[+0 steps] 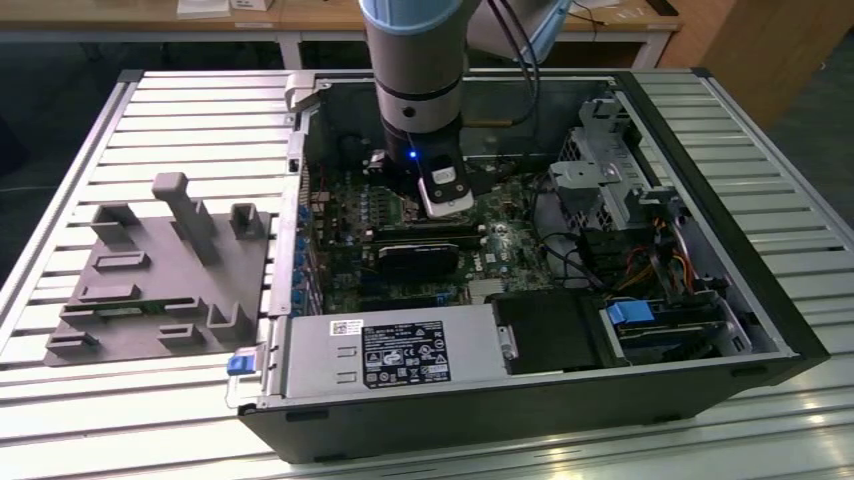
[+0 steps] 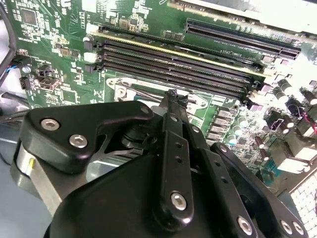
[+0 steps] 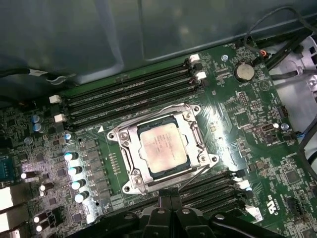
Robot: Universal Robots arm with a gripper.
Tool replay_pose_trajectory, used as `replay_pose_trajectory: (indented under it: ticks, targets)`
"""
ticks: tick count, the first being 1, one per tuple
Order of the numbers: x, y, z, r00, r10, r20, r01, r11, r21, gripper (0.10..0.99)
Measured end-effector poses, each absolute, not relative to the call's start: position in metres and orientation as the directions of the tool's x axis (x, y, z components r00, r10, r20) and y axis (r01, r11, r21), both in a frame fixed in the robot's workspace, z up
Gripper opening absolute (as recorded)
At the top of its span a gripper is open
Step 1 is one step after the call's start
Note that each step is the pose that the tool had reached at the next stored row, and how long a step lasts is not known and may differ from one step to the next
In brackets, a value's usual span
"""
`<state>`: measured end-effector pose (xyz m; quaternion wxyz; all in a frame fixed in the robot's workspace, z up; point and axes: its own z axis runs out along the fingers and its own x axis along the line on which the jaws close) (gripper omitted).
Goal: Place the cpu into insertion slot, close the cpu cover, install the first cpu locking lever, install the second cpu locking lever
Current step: 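Install the second cpu locking lever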
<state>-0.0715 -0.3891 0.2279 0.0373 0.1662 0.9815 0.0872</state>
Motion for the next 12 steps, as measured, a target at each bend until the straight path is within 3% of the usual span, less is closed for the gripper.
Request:
replay_pose_trajectory:
  ticks: [12]
  targets:
    - [-0.0778, -0.3966, 0.2184, -0.955, 0.293, -0.032, 0.28, 0.935, 0.22, 0.102]
